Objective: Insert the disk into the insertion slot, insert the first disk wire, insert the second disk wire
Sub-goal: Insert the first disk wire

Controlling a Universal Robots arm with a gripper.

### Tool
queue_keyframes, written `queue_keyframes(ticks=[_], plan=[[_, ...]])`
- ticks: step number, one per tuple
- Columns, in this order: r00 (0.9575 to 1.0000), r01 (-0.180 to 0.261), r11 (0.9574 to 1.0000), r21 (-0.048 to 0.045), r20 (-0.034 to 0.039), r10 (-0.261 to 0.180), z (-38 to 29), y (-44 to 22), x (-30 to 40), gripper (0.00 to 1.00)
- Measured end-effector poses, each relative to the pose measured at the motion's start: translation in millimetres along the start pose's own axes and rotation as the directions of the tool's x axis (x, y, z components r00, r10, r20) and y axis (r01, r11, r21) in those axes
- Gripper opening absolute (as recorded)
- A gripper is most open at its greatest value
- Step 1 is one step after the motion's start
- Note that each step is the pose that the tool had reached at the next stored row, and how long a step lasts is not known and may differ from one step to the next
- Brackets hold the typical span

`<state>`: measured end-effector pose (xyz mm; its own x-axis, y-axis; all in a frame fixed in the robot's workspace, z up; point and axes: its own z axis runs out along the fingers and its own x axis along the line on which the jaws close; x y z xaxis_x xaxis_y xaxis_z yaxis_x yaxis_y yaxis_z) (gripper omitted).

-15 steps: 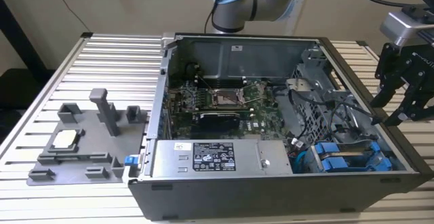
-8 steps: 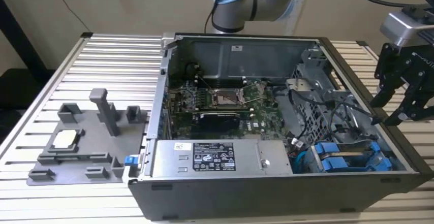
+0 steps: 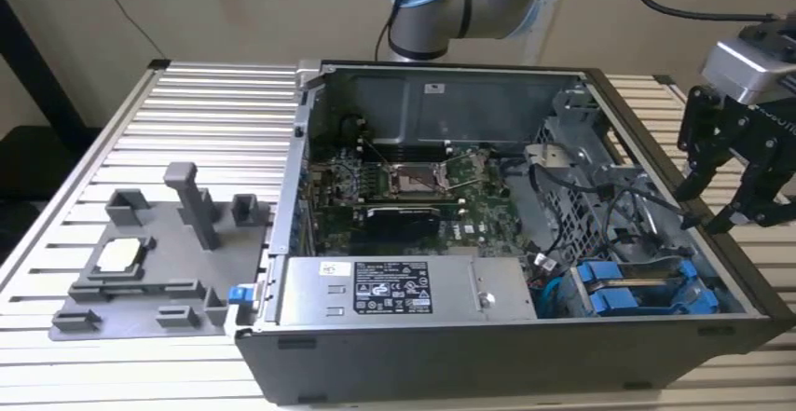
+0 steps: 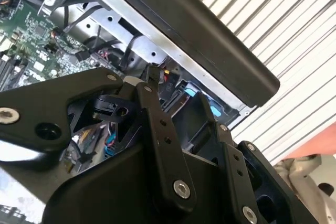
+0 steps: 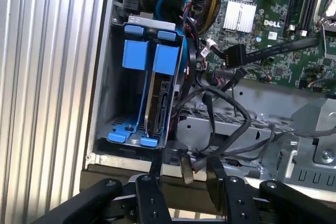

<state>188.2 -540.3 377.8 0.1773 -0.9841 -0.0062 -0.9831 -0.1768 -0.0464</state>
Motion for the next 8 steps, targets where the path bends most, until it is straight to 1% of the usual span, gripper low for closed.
queue_keyframes(ticks=[2, 3, 5, 6, 8], plan=[[0.9996, 0.029, 0.9996, -0.0011, -0.0033, -0.029, 1.0, 0.0, 0.0, 0.47], [0.9991, 0.043, 0.9991, -0.0013, -0.0033, -0.043, 1.5, 0.0, 0.0, 0.47], [0.9983, 0.059, 0.9983, -0.002, -0.0053, -0.059, 2.3, 0.1, 0.0, 0.47], [0.998, 0.063, 0.998, -0.0027, -0.0077, -0.063, 2.7, 0.1, 0.0, 0.47], [0.9976, 0.067, 0.9978, -0.0051, -0.0173, -0.067, 3.5, 0.0, -0.1, 0.47]])
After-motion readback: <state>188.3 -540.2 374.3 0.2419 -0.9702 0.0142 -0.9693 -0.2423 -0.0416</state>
